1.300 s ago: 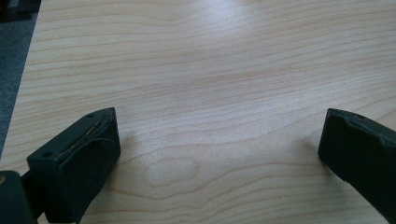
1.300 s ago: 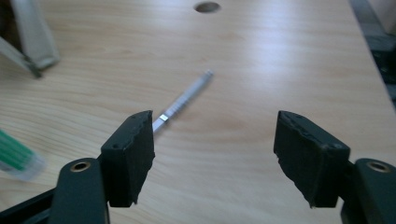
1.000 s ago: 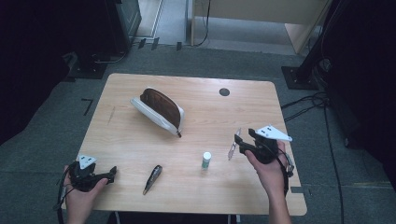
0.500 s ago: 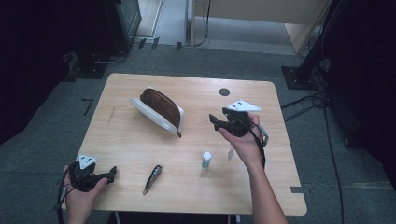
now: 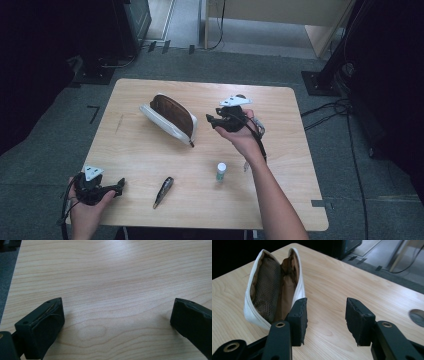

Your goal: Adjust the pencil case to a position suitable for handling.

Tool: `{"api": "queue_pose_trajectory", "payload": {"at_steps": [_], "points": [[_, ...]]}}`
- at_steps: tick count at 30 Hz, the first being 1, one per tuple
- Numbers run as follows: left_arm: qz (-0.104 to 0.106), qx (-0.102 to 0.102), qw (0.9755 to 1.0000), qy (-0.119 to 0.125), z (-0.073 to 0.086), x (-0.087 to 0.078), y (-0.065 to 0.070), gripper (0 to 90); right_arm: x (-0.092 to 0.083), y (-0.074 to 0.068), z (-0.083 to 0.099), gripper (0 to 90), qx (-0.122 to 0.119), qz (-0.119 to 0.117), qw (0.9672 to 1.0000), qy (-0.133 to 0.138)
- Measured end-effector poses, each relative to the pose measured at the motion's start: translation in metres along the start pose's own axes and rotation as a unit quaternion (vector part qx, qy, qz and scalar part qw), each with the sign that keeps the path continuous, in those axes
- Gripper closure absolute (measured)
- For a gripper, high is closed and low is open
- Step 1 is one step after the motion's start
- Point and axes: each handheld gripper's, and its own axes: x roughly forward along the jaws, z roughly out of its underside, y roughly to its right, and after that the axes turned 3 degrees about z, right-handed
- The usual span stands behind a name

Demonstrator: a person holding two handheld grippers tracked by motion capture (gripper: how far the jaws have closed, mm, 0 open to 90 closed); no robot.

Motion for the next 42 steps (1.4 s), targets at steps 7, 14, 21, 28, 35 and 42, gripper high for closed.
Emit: {"api": "queue_pose_trajectory", "payload": {"at_steps": [7, 14, 21, 28, 35, 42], "points": [[0.000, 0.000, 1.0000, 0.000, 0.000, 0.000, 0.000, 0.0, 0.024, -0.006, -0.006, 48.4, 0.002, -0.035, 0.9993, -0.016], [0.000, 0.000, 1.0000, 0.000, 0.000, 0.000, 0.000, 0.0, 0.043, -0.008, -0.009, 45.3, -0.004, -0.060, 0.9974, -0.039], [0.000, -0.001, 1.0000, 0.000, 0.000, 0.000, 0.000, 0.0, 0.056, -0.013, -0.013, 43.1, -0.004, -0.076, 0.9954, -0.058], [0.000, -0.001, 1.0000, 0.001, 0.000, 0.000, 0.000, 0.0, 0.077, -0.011, -0.014, 43.9, 0.010, -0.088, 0.9917, -0.093], [0.000, -0.001, 1.0000, 0.001, 0.000, 0.000, 0.000, 0.0, 0.088, -0.019, -0.016, 50.9, -0.007, -0.082, 0.9886, -0.126], [0.000, -0.001, 1.0000, 0.001, 0.000, 0.000, 0.000, 0.0, 0.093, -0.022, -0.015, 75.5, -0.018, -0.069, 0.9864, -0.148]]}}
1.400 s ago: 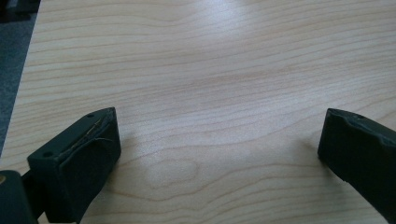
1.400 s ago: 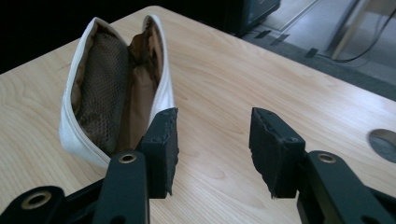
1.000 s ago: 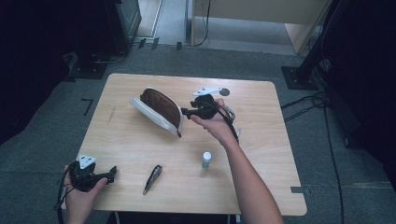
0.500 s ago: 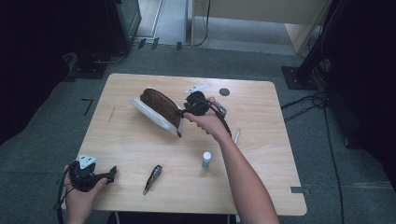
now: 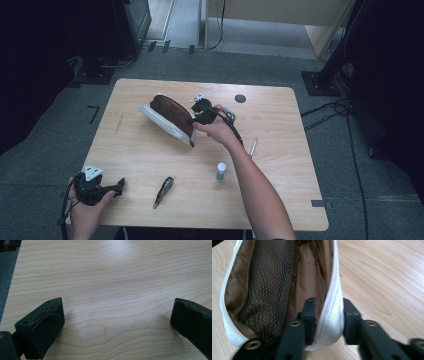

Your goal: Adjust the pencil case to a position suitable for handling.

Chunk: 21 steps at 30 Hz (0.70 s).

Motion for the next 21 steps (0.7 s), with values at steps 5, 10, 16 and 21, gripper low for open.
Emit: {"api": "queue_pose_trajectory", "payload": {"at_steps": [5, 10, 16, 21], "points": [[0.000, 0.000, 1.0000, 0.000, 0.000, 0.000, 0.000, 0.0, -0.007, 0.002, -0.004, 80.7, 0.019, 0.009, 0.9996, 0.020], [0.000, 0.000, 1.0000, 0.000, 0.000, 0.000, 0.000, 0.0, -0.022, 0.004, -0.006, 81.8, 0.031, 0.008, 0.9988, 0.038], [0.000, 0.001, 1.0000, -0.001, 0.000, 0.000, 0.000, 0.0, -0.043, 0.010, 0.002, 82.1, 0.045, 0.010, 0.9971, 0.060], [0.000, 0.001, 1.0000, -0.001, 0.000, 0.000, 0.000, 0.0, -0.060, 0.019, 0.017, 82.2, 0.065, 0.014, 0.9948, 0.078]]}}
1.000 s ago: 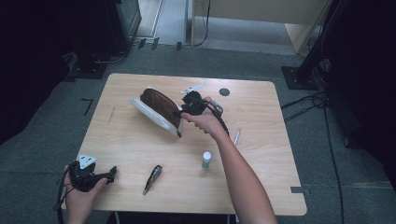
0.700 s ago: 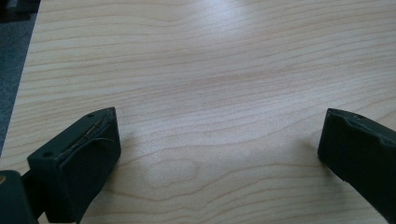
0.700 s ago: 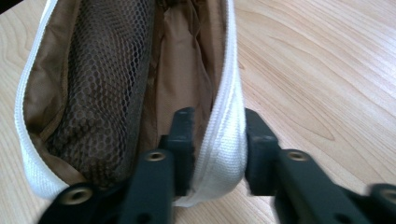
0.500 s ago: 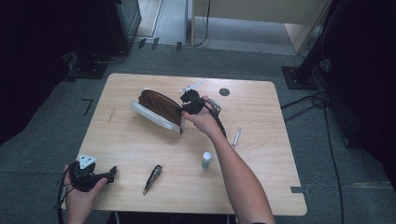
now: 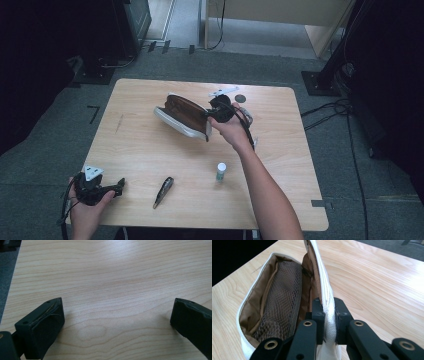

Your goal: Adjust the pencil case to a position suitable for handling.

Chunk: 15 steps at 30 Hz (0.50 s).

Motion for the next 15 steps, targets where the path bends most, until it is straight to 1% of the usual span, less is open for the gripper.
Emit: {"api": "queue_pose_trajectory", "payload": {"at_steps": [4, 7, 11, 15], "points": [[0.000, 0.000, 1.0000, 0.000, 0.000, 0.000, 0.000, 0.0, -0.015, 0.010, 0.012, 82.3, 0.011, 0.005, 0.9998, 0.015], [0.000, 0.000, 1.0000, 0.000, 0.000, 0.000, 0.000, 0.0, -0.026, 0.015, 0.024, 82.3, 0.026, 0.011, 0.9994, 0.022], [0.000, 0.000, 1.0000, 0.000, 0.000, 0.000, 0.000, 0.0, -0.037, 0.021, 0.041, 82.4, 0.037, 0.017, 0.9988, 0.028], [0.000, 0.001, 1.0000, 0.000, 0.000, 0.000, 0.000, 0.0, -0.046, 0.028, 0.059, 82.4, 0.055, 0.018, 0.9976, 0.037]]}}
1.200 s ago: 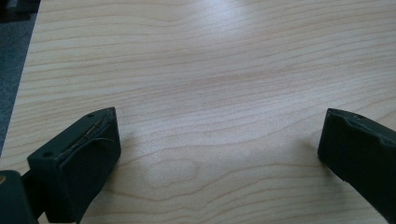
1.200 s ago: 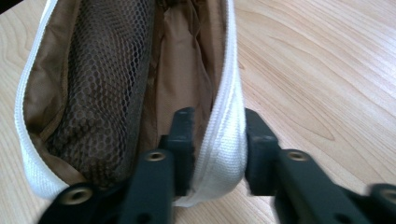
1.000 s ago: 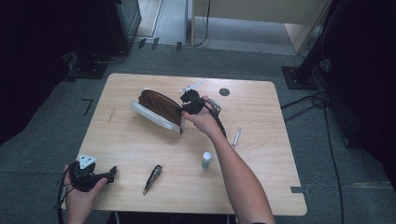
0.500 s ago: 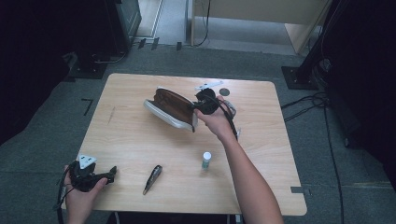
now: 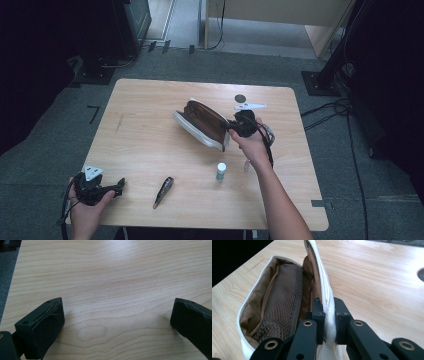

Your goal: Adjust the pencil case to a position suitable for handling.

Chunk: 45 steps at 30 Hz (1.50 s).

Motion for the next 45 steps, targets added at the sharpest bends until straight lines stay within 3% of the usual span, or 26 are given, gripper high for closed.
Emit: {"api": "queue_pose_trajectory", "payload": {"at_steps": [6, 12, 14, 18, 23, 33, 41, 45], "points": [[0.000, 0.000, 1.0000, 0.000, 0.000, 0.000, 0.000, 0.0, -0.010, 0.015, 0.022, 82.3, 0.029, 0.006, 0.9995, 0.010], [0.000, 0.000, 1.0000, 0.000, 0.000, 0.000, 0.000, 0.0, -0.010, 0.019, 0.039, 80.0, 0.039, 0.013, 0.9991, 0.006], [0.000, 0.000, 1.0000, 0.000, 0.000, 0.000, 0.000, 0.0, -0.010, 0.019, 0.041, 72.8, 0.046, 0.013, 0.9988, 0.007], [0.000, 0.000, 1.0000, 0.000, 0.000, 0.000, 0.000, 0.0, -0.013, 0.019, 0.040, 48.2, 0.054, 0.009, 0.9983, 0.018], [0.000, 0.000, 1.0000, 0.000, 0.000, 0.000, 0.000, 0.0, -0.033, 0.018, 0.039, 37.5, 0.049, 0.020, 0.9977, 0.042], [0.000, -0.001, 1.0000, 0.000, 0.000, 0.000, 0.000, 0.0, -0.075, 0.025, 0.067, 33.7, 0.057, 0.061, 0.9932, 0.080], [0.000, -0.001, 1.0000, 0.000, 0.000, 0.000, 0.000, 0.0, -0.083, 0.042, 0.100, 35.7, 0.082, 0.116, 0.9868, 0.077], [0.001, -0.001, 1.0000, 0.000, 0.000, 0.000, 0.000, 0.0, -0.084, 0.044, 0.115, 35.8, 0.089, 0.132, 0.9840, 0.079]]}}
